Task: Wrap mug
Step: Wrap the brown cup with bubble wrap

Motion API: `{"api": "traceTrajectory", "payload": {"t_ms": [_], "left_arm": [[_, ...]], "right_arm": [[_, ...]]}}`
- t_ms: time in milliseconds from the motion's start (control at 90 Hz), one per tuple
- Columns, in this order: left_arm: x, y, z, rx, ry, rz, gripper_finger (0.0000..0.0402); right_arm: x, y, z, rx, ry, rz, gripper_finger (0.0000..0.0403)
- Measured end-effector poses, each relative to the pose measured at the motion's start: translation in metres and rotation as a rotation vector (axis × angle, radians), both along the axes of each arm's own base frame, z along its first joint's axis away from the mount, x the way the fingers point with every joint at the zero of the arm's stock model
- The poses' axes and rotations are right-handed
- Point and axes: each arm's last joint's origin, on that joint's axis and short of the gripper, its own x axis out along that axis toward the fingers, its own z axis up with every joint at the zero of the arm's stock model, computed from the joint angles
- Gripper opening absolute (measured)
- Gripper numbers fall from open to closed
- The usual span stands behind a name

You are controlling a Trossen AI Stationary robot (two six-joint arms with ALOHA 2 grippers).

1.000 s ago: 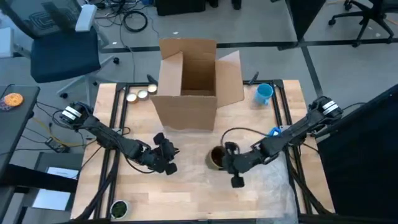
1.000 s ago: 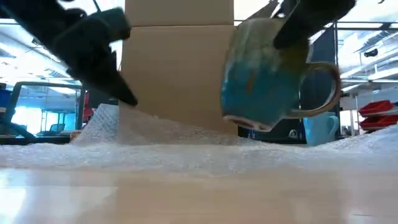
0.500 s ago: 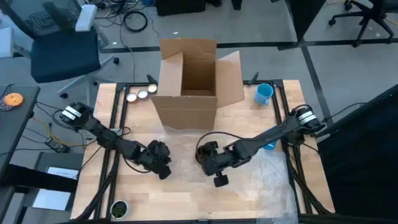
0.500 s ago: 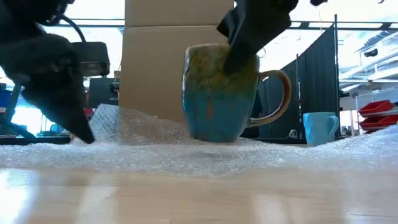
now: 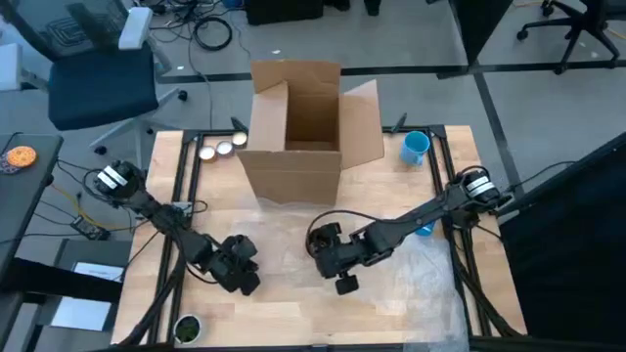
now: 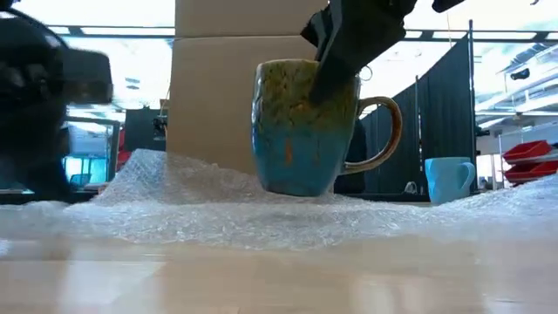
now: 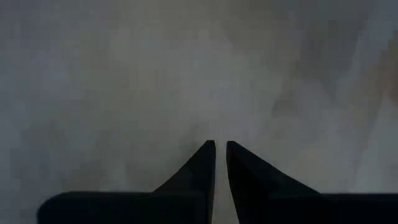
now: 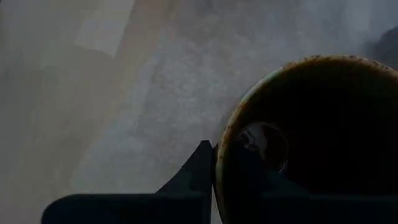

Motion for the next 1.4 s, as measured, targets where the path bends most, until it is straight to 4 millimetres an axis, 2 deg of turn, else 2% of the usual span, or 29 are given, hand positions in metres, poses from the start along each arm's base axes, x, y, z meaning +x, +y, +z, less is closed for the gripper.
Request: {"api": "traceTrajectory", "payload": {"t_ms": [167, 300, 411, 522, 722, 844, 1044, 1156, 1233, 1356, 1400], "left_arm": [[0.002, 0.009, 0.001, 0.170, -0.081, 0.080, 0.0026], [-0.005, 0.015, -0.013, 0.206, -0.034, 0.100, 0.0026], [-0.014, 0.016, -0.029, 0.115, 0.052, 0.138, 0.0026], [-0.018, 0.008, -0.034, 0.024, 0.062, 0.170, 0.0026], [-0.016, -0.015, -0.022, -0.106, 0.074, 0.119, 0.0026], [-0.013, -0.019, -0.014, -0.071, 0.093, 0.098, 0.0026], [-0.001, -0.016, 0.003, 0.109, 0.024, 0.118, 0.0026], [0.007, -0.015, 0.018, 0.259, -0.072, 0.143, 0.0026], [0.016, -0.013, 0.033, 0.433, -0.153, 0.163, 0.0026], [0.033, -0.011, 0.067, 0.791, -0.246, 0.178, 0.0026], [0.040, -0.012, 0.081, 0.922, -0.248, 0.189, 0.0026]], "right_arm": [[0.001, 0.000, 0.000, -0.004, -0.009, -0.004, 0.0004], [0.000, -0.003, -0.001, -0.036, 0.004, -0.023, 0.0004], [0.000, -0.008, -0.002, -0.049, 0.023, -0.037, 0.0004], [0.001, -0.011, -0.002, -0.056, 0.021, -0.042, 0.0004], [0.001, -0.008, -0.002, 0.004, 0.029, -0.007, 0.0004], [0.004, 0.001, 0.002, 0.060, -0.023, 0.026, 0.0004], [0.000, 0.018, 0.004, 0.079, -0.062, 0.073, 0.0004], [-0.001, 0.020, 0.003, 0.080, -0.058, 0.056, 0.0004], [0.002, 0.021, -0.003, 0.072, -0.056, 0.052, 0.0004], [0.008, 0.018, -0.020, 0.036, -0.005, 0.073, 0.0004], [0.009, 0.016, -0.020, 0.029, -0.004, 0.064, 0.0004]]}}
